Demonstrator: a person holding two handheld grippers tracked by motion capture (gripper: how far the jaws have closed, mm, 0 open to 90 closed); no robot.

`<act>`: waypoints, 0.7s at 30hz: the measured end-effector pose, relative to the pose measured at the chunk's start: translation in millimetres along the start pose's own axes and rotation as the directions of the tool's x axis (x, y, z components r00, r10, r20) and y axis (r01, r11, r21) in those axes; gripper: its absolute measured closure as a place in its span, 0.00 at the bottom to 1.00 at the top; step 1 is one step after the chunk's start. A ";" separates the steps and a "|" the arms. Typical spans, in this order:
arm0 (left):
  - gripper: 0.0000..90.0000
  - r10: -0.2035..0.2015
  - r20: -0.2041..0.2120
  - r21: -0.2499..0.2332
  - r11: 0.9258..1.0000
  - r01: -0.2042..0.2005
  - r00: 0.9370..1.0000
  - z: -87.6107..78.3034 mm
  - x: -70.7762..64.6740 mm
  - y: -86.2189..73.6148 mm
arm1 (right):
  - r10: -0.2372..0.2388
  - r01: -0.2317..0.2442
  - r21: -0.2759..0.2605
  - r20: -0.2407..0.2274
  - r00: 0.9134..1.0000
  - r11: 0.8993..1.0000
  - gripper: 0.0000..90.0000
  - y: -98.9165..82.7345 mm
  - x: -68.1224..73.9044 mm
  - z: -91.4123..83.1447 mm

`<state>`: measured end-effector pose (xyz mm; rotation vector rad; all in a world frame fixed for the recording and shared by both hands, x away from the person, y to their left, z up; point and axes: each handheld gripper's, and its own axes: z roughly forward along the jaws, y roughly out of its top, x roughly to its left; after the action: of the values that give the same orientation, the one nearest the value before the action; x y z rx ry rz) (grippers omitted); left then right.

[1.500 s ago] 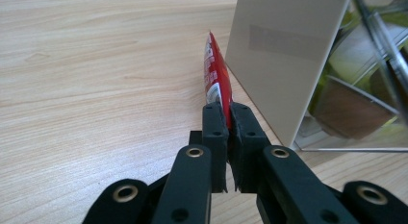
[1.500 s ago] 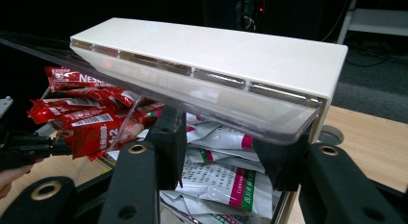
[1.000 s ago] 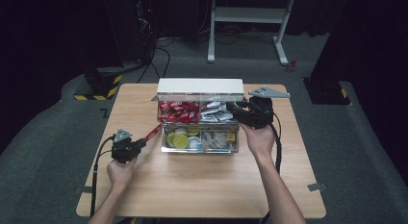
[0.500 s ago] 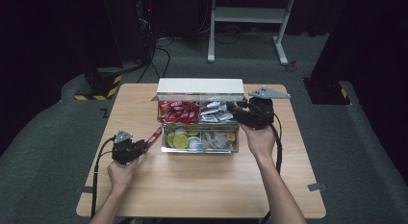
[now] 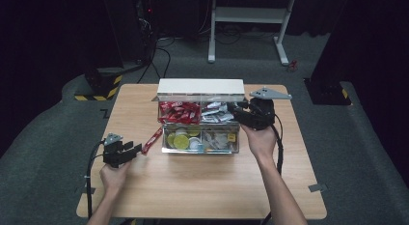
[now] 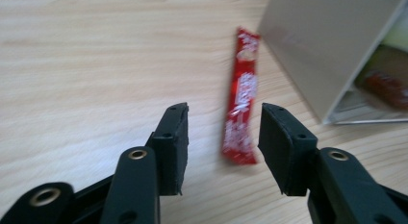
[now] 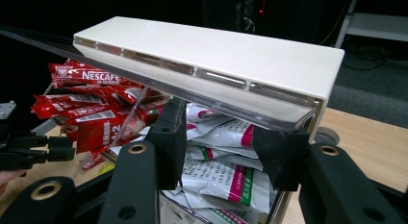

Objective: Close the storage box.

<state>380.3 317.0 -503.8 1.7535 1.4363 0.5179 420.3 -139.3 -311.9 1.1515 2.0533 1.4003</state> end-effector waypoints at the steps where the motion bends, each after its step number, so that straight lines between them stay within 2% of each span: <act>1: 0.58 0.003 -0.013 0.007 1.000 -0.002 1.000 -0.3 2.4 -1.6 | 0.000 0.000 0.000 -0.001 1.000 1.000 0.62 0.0 -0.1 -0.1; 5: 0.56 0.004 -0.055 0.018 1.000 -0.003 0.998 -0.7 9.8 -8.9 | -0.001 0.001 -0.003 -0.001 1.000 1.000 0.62 -0.3 0.2 -0.8; 11: 0.55 -0.017 -0.110 0.034 0.999 0.020 0.994 2.0 20.6 -21.9 | -0.004 0.004 -0.006 -0.004 1.000 1.000 0.62 -0.5 0.6 -2.5; 13: 0.55 -0.023 -0.120 0.020 0.999 0.026 0.993 1.3 21.9 -24.4 | -0.007 0.007 -0.005 -0.001 1.000 1.000 0.62 -1.2 0.1 -3.7; 16: 0.54 -0.014 -0.127 0.016 1.000 0.016 0.992 0.6 21.5 -26.0 | 0.000 0.000 -0.008 0.000 1.000 1.000 0.62 -2.7 -1.9 -5.2; 21: 0.48 0.025 -0.141 0.032 0.999 -0.021 0.990 1.3 16.4 -26.7 | -0.003 0.003 -0.001 -0.002 1.000 1.000 0.62 -5.1 -2.8 -7.5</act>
<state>369.2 333.2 -528.2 1.7898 1.5305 0.6470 414.6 -146.6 -313.7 1.1463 2.0545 1.4010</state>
